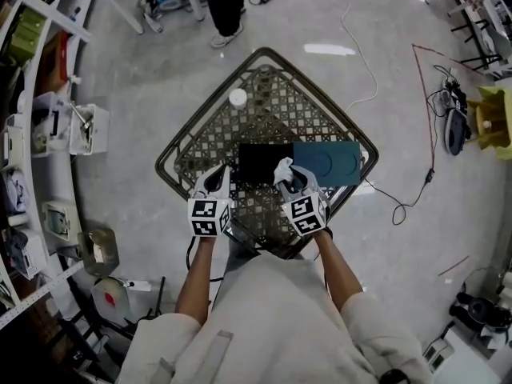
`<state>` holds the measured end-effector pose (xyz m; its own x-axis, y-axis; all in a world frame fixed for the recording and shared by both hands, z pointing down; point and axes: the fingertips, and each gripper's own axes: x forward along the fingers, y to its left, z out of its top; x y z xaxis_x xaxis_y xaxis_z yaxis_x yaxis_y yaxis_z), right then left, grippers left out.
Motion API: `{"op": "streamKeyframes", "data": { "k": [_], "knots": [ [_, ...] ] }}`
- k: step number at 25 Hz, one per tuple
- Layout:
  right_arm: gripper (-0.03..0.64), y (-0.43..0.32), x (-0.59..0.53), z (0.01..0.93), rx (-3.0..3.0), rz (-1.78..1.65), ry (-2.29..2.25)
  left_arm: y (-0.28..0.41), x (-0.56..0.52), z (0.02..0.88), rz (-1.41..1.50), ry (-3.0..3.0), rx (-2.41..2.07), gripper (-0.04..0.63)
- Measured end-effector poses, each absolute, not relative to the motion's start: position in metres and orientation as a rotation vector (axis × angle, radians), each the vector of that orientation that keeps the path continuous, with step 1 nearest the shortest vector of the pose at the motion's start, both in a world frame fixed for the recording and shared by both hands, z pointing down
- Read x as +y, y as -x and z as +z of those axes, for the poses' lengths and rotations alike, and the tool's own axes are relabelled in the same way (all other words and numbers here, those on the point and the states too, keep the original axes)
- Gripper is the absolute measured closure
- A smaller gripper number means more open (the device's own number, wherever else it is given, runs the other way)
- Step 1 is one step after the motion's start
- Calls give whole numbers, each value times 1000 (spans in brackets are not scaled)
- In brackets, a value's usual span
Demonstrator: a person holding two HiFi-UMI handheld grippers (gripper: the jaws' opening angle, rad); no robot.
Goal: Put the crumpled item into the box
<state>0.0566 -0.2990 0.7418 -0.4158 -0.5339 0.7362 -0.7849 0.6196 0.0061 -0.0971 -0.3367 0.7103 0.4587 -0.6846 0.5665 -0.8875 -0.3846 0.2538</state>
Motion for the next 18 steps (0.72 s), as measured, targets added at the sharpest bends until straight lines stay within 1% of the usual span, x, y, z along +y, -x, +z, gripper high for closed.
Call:
{"op": "streamKeyframes", "data": {
  "k": [4, 13, 18],
  "knots": [
    [474, -46, -302, 754, -2081, 302, -904, 101, -338, 715, 510, -2175, -1302, 591],
    [474, -30, -301, 779, -1942, -162, -542, 102, -338, 721, 505, -2159, -1300, 591],
    [474, -22, -303, 799, -1861, -278, -394, 105, -335, 726, 512, -2147, -1299, 591]
  ]
}}
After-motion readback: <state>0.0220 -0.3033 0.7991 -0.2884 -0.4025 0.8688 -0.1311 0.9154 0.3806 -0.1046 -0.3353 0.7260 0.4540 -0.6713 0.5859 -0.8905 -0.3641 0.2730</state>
